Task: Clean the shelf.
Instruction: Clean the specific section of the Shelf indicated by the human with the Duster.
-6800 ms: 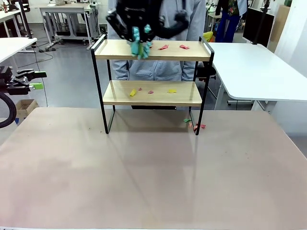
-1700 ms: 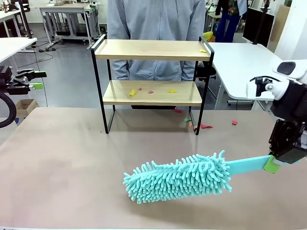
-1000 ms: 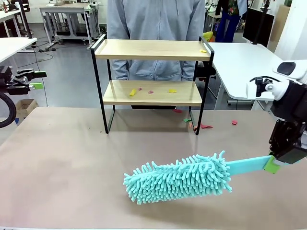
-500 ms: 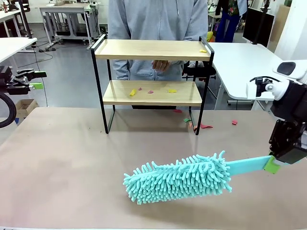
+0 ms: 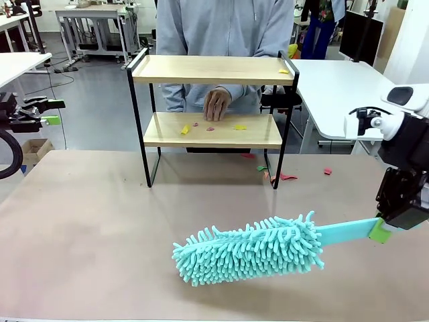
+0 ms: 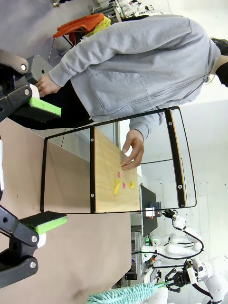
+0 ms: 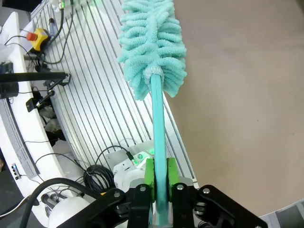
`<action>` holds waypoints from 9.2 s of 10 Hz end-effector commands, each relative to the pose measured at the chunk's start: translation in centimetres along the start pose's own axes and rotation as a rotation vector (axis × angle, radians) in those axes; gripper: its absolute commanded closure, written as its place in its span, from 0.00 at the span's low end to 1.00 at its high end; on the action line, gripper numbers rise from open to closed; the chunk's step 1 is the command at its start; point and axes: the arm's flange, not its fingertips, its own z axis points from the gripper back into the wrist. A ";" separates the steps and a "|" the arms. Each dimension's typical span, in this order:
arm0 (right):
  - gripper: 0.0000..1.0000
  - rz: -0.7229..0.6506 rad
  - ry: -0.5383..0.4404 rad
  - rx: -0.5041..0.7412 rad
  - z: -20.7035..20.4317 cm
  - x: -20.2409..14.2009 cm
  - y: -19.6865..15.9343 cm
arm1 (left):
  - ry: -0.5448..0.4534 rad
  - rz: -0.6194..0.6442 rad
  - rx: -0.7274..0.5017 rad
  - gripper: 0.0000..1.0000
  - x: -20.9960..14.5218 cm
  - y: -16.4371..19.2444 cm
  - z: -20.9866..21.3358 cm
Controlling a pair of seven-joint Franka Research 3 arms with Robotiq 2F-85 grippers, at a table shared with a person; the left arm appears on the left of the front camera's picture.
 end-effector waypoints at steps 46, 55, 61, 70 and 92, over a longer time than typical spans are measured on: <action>0.86 -0.926 -0.629 -0.552 -6.0 39.1 5.1 | 0.002 -0.005 -0.004 0.00 0.3 -0.1 -0.1; 0.86 -0.982 -0.589 -0.545 -8.9 43.4 1.3 | 0.002 -0.005 -0.004 0.00 0.3 -0.1 -0.1; 0.86 -0.989 -0.538 -0.529 -10.2 42.9 0.3 | 0.002 -0.005 -0.004 0.00 0.3 -0.1 -0.1; 0.86 -1.137 -0.474 -0.534 -7.8 35.9 -3.2 | 0.002 -0.005 -0.004 0.00 0.3 -0.1 -0.1; 0.86 -0.949 -0.458 -0.323 0.7 17.3 -7.4 | 0.002 -0.005 -0.004 0.00 0.3 -0.1 -0.1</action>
